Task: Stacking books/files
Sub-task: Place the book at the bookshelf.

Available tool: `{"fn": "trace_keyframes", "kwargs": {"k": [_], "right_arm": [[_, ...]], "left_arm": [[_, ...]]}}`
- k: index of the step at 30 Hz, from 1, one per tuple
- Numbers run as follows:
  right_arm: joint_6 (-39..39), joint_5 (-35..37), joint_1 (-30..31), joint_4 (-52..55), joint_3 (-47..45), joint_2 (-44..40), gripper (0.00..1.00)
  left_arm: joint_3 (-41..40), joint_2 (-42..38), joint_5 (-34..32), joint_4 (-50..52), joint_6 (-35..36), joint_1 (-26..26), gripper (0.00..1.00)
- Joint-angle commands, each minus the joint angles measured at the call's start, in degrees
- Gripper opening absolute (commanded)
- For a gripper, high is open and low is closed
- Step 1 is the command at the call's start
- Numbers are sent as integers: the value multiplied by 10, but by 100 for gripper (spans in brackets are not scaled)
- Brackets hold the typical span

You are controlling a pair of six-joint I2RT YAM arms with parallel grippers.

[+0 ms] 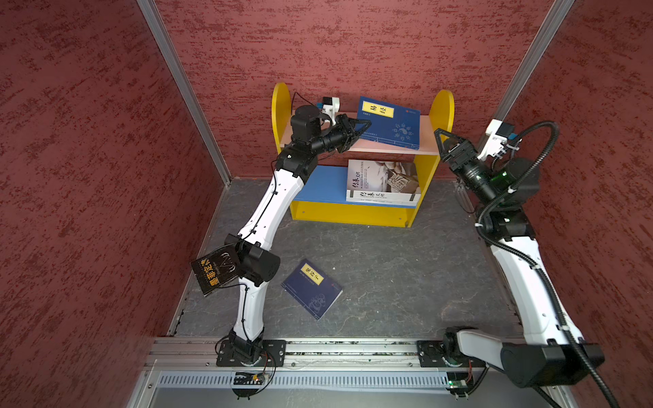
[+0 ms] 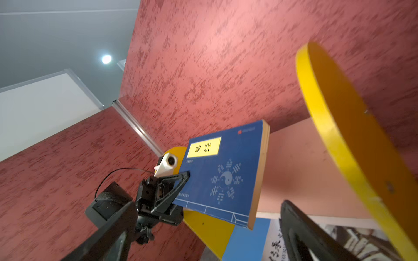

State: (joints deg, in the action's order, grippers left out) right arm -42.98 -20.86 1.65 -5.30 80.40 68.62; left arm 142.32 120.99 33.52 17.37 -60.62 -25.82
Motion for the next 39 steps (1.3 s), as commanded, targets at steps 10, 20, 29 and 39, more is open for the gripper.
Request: {"fn": "trace_keyframes", "kwargs": {"k": [10,20,29,39], "right_arm": [[127,129,-2,-8,-3,33,99],[128,72,-1,-18,-1,33,99],[132,61,-2,8,0,6,98],[136,62,-2,30,-1,-9,98]], "left_arm": [[38,40,-78,21,-5,-19,11],[39,44,-94,39,12,-21,54],[38,-14,-256,201,176,-19,97],[38,-13,-296,234,244,-17,99]]}}
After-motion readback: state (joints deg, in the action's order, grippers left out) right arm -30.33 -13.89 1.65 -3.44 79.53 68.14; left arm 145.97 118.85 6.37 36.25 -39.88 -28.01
